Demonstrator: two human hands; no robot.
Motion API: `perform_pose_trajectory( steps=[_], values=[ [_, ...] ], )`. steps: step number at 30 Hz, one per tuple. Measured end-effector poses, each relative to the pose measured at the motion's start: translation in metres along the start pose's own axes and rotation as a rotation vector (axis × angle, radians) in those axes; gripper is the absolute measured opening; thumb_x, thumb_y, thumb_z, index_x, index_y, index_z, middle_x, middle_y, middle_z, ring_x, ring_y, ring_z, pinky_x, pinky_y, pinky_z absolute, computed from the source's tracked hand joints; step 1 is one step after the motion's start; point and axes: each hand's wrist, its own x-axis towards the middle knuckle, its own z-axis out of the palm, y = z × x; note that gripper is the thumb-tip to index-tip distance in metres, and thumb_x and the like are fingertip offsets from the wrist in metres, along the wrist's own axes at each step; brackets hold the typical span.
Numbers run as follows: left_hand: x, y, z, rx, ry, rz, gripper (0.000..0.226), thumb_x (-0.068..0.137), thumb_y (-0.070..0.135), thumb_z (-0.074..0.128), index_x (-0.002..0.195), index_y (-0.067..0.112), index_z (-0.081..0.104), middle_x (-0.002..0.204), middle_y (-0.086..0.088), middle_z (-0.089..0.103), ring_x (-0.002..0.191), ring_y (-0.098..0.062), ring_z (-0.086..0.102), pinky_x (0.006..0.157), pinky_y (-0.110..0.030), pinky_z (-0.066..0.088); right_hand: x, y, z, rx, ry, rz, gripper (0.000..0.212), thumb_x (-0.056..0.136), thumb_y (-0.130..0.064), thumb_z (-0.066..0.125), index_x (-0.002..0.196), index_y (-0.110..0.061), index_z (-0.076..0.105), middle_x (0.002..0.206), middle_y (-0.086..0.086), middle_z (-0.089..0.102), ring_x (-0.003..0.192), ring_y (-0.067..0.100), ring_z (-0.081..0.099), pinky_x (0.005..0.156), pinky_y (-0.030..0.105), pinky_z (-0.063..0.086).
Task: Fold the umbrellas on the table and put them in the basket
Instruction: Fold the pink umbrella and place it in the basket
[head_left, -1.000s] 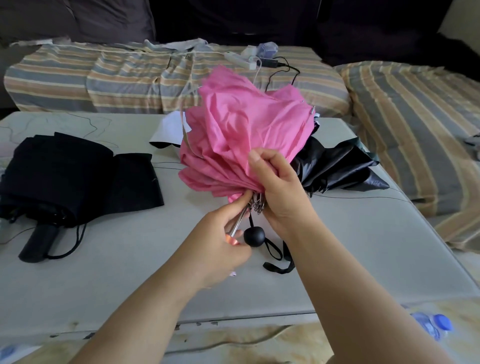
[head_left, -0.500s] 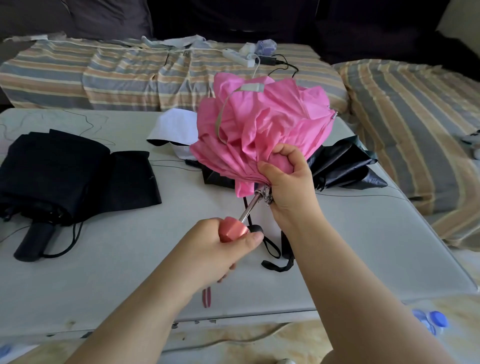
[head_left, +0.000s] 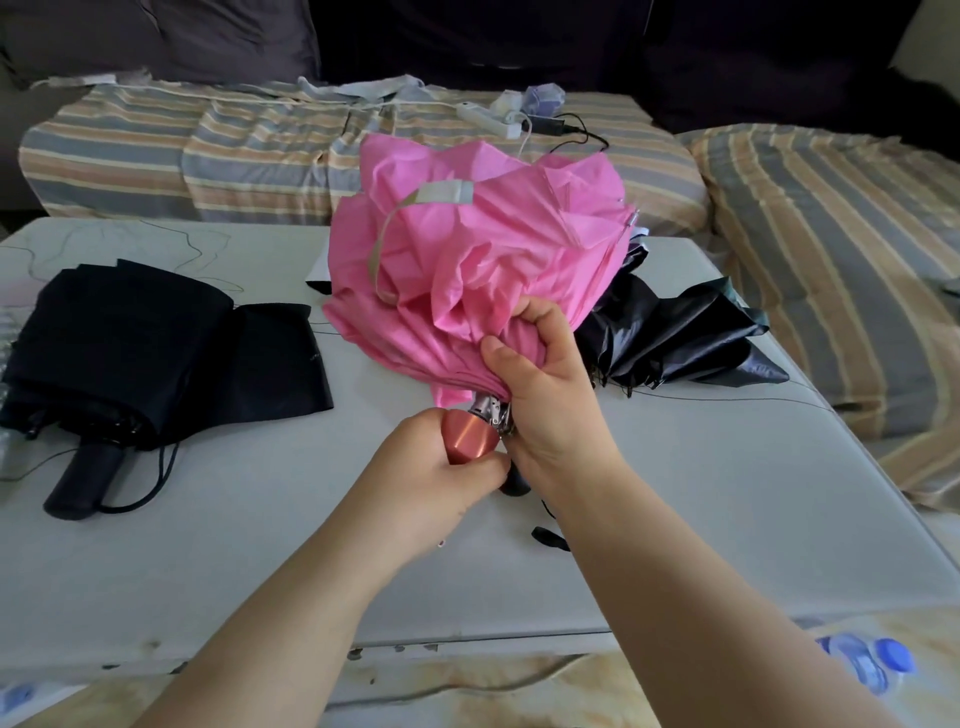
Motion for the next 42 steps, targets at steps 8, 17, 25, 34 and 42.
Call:
perform_pose_trajectory(
  steps=[8, 17, 25, 34, 42],
  values=[
    [0.0, -0.003, -0.005, -0.181, -0.045, -0.032, 0.023, 0.069, 0.033, 0.066, 0.06, 0.022, 0.047, 0.052, 0.004, 0.036, 0.05, -0.012, 0.035, 0.043, -0.015, 0.035, 0.003, -0.024, -0.008, 0.127, -0.201, 0.169, 0.034, 0.098, -0.004, 0.032, 0.097, -0.012, 0.065, 0.105, 0.011, 0.068, 0.095, 0.022, 0.065, 0.086, 0.036, 0.055],
    [0.002, -0.013, 0.001, -0.026, 0.074, -0.134, 0.035, 0.079, 0.041, 0.068, 0.103, 0.025, 0.048, 0.085, 0.008, 0.064, 0.071, -0.005, 0.06, 0.067, -0.024, 0.049, 0.005, -0.009, -0.016, -0.137, -0.152, 0.12, 0.037, 0.091, 0.003, 0.051, 0.112, -0.023, 0.067, 0.137, 0.017, 0.05, 0.125, 0.032, 0.052, 0.106, 0.048, 0.043],
    [0.008, -0.011, 0.005, 0.098, 0.179, -0.032, 0.03, 0.077, 0.03, 0.072, 0.099, 0.024, 0.052, 0.067, 0.014, 0.058, 0.063, -0.003, 0.057, 0.062, -0.021, 0.053, 0.002, 0.007, -0.011, -0.439, -0.083, -0.011, 0.042, 0.087, -0.019, 0.054, 0.111, -0.052, 0.063, 0.134, 0.001, 0.04, 0.13, 0.018, 0.041, 0.111, 0.039, 0.037],
    [0.005, -0.01, -0.01, -0.422, 0.104, -0.012, 0.004, 0.088, 0.013, 0.062, 0.088, 0.015, 0.065, 0.063, 0.012, 0.064, 0.061, -0.005, 0.062, 0.064, -0.019, 0.051, 0.003, -0.021, -0.022, -0.667, -0.346, -0.032, 0.05, 0.099, -0.031, 0.045, 0.135, -0.061, 0.029, 0.142, -0.032, 0.029, 0.135, 0.01, 0.041, 0.111, 0.045, 0.036],
    [0.003, -0.01, -0.011, -0.524, 0.087, -0.032, 0.005, 0.089, 0.013, 0.062, 0.087, 0.009, 0.064, 0.067, 0.001, 0.059, 0.059, -0.009, 0.059, 0.057, -0.012, 0.045, -0.006, -0.066, -0.019, -1.357, -0.026, -0.537, 0.051, 0.086, -0.028, 0.069, 0.134, -0.03, 0.052, 0.113, -0.005, 0.036, 0.105, 0.019, 0.05, 0.09, 0.032, 0.047]
  ],
)
